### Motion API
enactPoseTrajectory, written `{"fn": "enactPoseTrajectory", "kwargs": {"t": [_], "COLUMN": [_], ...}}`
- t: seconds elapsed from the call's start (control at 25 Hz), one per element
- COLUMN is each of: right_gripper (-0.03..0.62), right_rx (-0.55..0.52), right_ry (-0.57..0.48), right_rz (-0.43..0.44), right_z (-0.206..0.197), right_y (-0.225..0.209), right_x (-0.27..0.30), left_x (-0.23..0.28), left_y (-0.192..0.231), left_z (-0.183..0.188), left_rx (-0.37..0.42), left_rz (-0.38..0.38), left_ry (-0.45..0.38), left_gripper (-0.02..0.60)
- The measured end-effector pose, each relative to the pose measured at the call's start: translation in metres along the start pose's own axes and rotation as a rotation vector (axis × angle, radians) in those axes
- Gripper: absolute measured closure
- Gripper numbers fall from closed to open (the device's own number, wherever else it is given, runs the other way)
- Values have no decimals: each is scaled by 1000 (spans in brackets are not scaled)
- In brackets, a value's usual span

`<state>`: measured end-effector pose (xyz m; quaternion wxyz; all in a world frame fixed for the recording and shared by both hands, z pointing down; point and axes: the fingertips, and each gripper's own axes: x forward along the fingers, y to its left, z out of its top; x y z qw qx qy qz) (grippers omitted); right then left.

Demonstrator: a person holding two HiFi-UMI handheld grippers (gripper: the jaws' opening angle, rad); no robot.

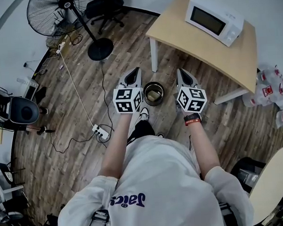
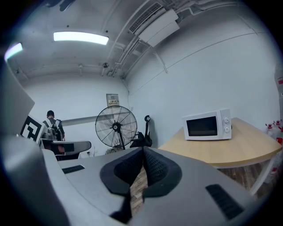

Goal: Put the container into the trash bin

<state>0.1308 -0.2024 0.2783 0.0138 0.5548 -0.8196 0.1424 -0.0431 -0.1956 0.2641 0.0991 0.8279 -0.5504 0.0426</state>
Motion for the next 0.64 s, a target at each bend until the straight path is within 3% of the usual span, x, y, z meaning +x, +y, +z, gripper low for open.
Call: {"fn": "enactPoseTrajectory", "kwargs": {"t": [0.4,0.64], "right_gripper": [579,579], "right_rx": [16,60], "right_ry": [42,106], "right_rz": [-5,-17], "right_z": [-15,-51], "right_y": [-20,-54], "right_x": [47,112], "left_x": [50,126], "left_y": [13,42], "left_z": [-26,-84], "left_rx": [-8,-76], "left_rz": [-28,-69], "left_ry": [77,208], "left_gripper": [557,557]}}
